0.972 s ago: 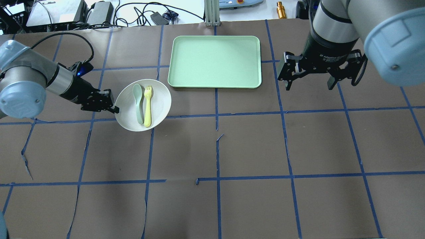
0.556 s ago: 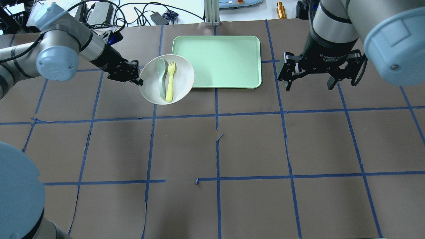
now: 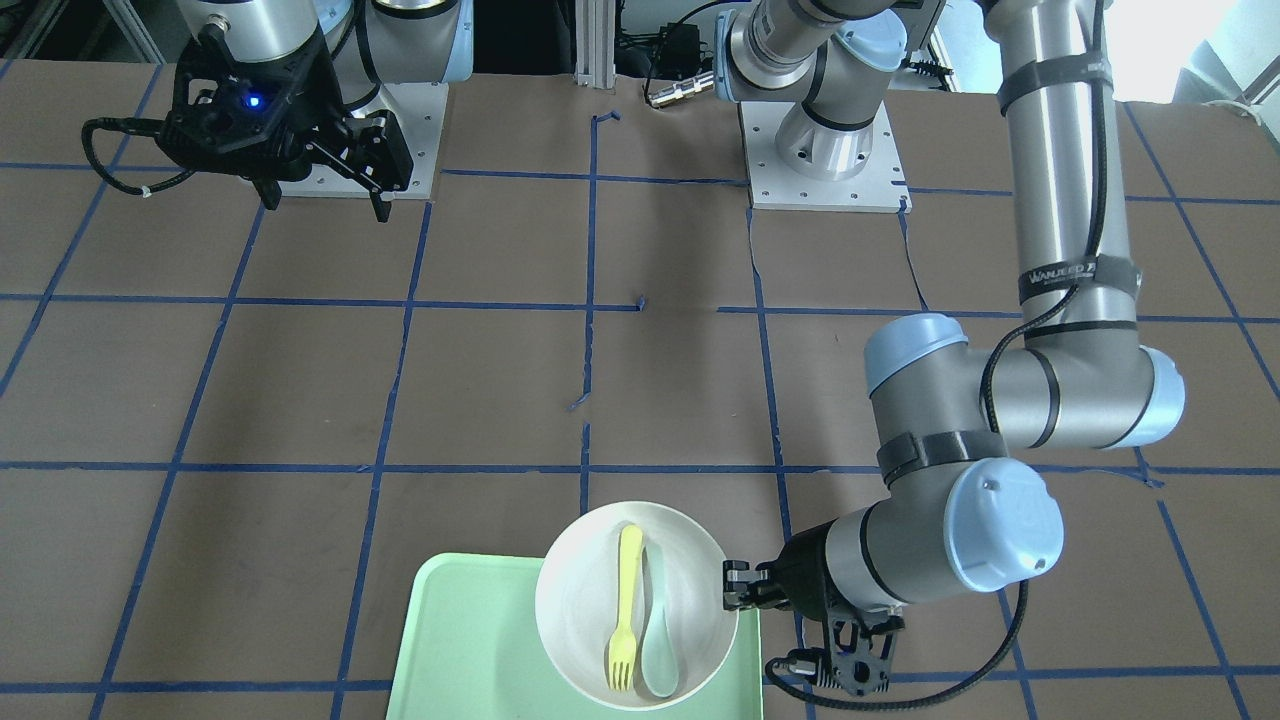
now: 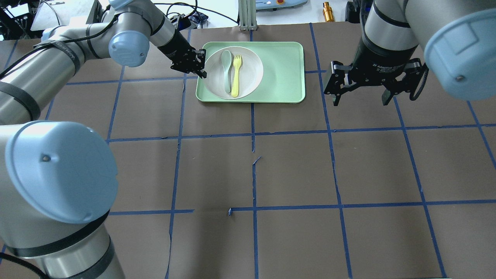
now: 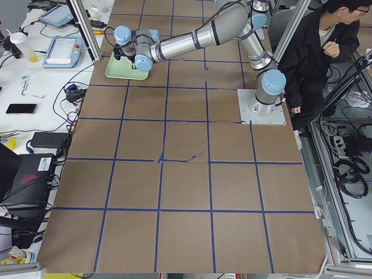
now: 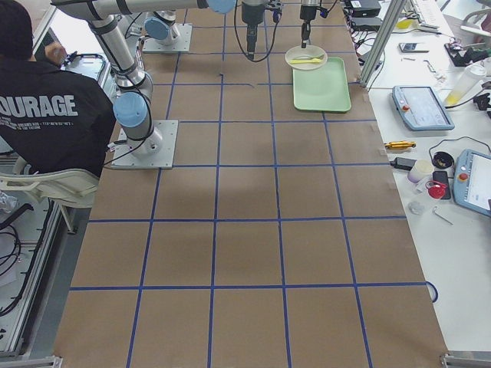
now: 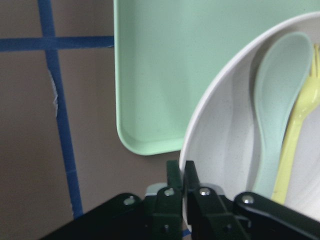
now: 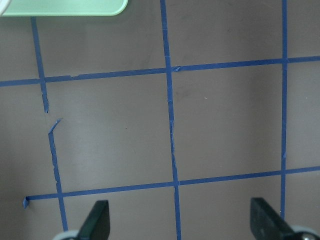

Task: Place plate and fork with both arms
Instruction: 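Carry the plate with the left gripper onto the green tray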

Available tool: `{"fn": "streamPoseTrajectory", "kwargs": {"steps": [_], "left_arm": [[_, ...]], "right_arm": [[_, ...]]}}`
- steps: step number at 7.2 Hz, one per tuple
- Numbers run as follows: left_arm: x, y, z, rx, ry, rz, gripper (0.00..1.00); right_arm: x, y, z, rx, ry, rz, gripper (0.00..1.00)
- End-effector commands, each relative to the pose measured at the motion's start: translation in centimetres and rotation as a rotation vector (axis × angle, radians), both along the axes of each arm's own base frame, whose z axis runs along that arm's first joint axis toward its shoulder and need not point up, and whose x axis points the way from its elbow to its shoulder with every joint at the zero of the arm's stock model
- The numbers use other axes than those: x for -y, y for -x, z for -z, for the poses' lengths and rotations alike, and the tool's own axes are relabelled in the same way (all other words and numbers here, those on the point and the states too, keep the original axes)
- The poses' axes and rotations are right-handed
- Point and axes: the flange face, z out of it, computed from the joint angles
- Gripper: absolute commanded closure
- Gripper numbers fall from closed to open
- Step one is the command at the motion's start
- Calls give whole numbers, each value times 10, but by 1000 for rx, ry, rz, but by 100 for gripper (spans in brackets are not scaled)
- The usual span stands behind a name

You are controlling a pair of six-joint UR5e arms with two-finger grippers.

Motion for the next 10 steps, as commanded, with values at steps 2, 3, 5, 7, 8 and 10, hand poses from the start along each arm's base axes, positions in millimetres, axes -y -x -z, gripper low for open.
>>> {"fn": "streamPoseTrajectory", "kwargs": {"steps": [2, 3, 5, 7, 8, 10], "left_arm": [[35, 43, 41, 3, -19, -17, 100], [36, 45, 51, 4, -17, -13, 100], [35, 49, 57, 12, -18, 1, 96], [35, 50, 58, -3, 26, -15, 22], [27, 50, 49, -4, 53, 4, 8], [-5, 16, 0, 11, 82, -39, 0]], "right_arm": [[0, 0, 0, 0, 0, 0, 0], [1, 0, 1, 0, -2, 0, 0], [1, 0, 1, 0, -2, 0, 0], [0, -1, 1, 9, -2, 0, 0], [1, -1, 1, 9, -4, -1, 0], [0, -1, 1, 11, -3, -1, 0]]}}
